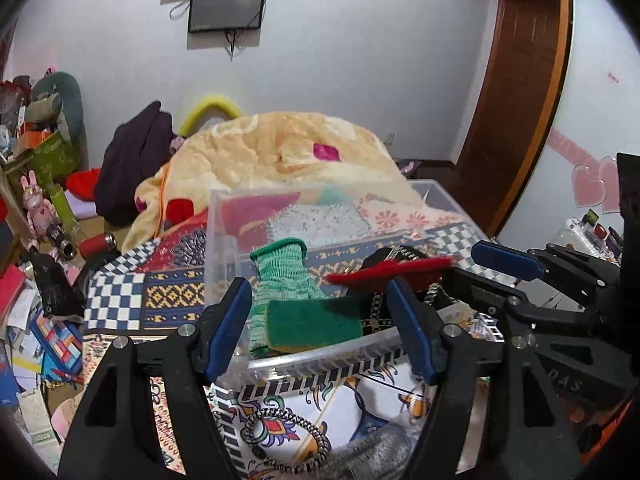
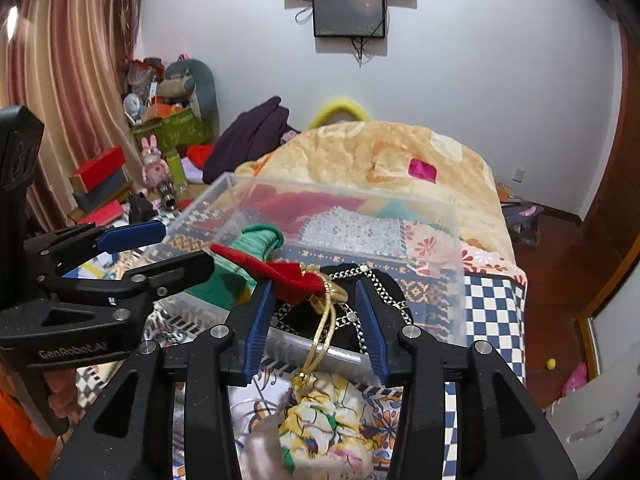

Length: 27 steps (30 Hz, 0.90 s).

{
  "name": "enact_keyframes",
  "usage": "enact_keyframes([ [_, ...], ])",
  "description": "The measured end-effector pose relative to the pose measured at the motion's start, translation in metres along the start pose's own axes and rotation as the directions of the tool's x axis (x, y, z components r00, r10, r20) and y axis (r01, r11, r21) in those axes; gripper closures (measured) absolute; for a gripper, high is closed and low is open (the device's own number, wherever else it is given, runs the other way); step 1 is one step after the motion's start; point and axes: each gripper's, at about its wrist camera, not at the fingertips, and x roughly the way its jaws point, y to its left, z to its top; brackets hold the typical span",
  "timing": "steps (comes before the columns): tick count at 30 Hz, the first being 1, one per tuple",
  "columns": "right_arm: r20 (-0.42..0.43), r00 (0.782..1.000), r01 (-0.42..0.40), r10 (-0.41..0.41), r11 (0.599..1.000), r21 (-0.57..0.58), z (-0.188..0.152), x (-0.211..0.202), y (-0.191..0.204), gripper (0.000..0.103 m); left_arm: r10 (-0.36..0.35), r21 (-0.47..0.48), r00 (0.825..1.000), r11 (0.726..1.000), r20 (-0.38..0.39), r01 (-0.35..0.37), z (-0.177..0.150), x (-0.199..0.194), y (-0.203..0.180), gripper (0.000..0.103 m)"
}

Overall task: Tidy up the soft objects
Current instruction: 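Lower and open both grippers to drop the sponge and pouch into the box, then grasp the floral scarf with the right gripper while the left gripper grasps the beaded bracelet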

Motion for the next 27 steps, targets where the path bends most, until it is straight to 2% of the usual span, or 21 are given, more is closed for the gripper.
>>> enact_keyframes([
  [7, 0.085, 0.996, 0.006, -0.008, 1.0, 0.016, 0.001, -0.031, -0.005, 0.058, -0.004, 0.007, 0.997, 1.0, 0.077, 0.004, 0.001, -0.039, -0.001, 0.028],
  [11, 0.103, 0.995, 0.0, -0.002, 1.0, 0.026, -0.006, -0.042, -0.007, 0.056, 0.003, 0.012, 0.996, 1.0, 0.091, -0.004, -0.007, -0.055, 0.002, 0.023],
  [13, 0.107, 0.994, 0.001, -0.004, 1.0, 0.026, -0.012, -0.045, -0.008, 0.046, 0.012, 0.014, 0.996, 1.0, 0.09, -0.014, -0.014, -0.059, 0.004, 0.018],
  [14, 0.108, 0.994, 0.004, -0.007, 1.0, 0.027, -0.015, -0.046, -0.008, 0.044, 0.017, 0.014, 0.996, 1.0, 0.086, -0.019, -0.017, -0.059, 0.005, 0.018],
  [21, 0.045, 0.999, 0.01, -0.012, 0.999, 0.039, -0.041, -0.039, -0.011, 0.044, 0.034, 0.001, 0.999, 0.999, -0.009, -0.034, -0.046, -0.046, 0.016, 0.017],
  [27, -0.042, 0.999, 0.002, 0.001, 0.998, 0.065, -0.066, -0.021, -0.012, 0.044, 0.037, -0.024, 0.994, 0.999, -0.105, -0.04, -0.073, -0.024, 0.022, 0.017],
])
